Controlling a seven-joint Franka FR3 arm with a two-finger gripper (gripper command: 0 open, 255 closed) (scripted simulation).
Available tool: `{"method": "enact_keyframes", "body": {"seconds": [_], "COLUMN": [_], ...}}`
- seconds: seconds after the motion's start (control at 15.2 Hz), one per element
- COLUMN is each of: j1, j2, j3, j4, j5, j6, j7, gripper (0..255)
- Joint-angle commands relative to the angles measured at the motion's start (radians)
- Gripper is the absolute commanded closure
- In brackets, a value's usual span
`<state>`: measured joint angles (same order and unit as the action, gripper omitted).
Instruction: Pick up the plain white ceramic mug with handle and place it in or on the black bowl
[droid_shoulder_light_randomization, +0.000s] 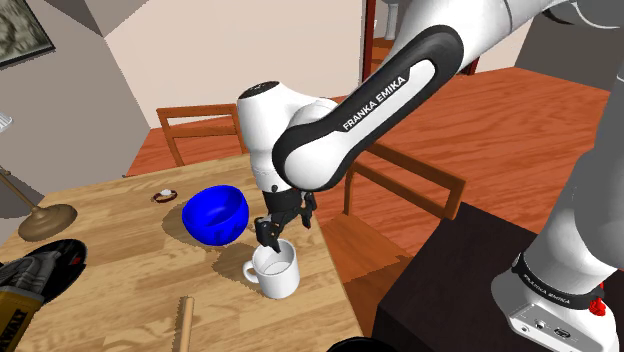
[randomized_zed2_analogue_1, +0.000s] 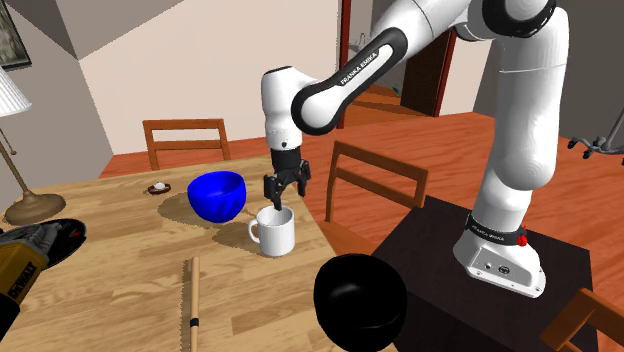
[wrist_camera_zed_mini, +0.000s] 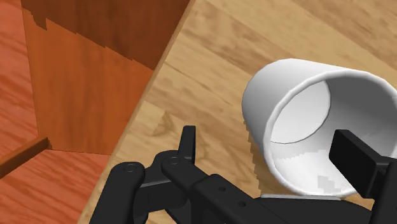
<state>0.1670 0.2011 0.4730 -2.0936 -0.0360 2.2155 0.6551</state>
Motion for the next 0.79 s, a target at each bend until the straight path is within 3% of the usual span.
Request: {"method": "enact_keyframes", "body": {"seconds": [0.0,0.4,0.73], "j1": [0.017,0.029,0.03], "j2": [0.051,0.101,0.106], "j3": [-0.005,-0.016,-0.018], "j4": [0.027,0.0,-0.002], "j5": [-0.034,-0.063,-0.066], "j6": [0.018,0.09,0.096], "j7": [0.033,0.053,0.055], "gripper": [0,0,0]}}
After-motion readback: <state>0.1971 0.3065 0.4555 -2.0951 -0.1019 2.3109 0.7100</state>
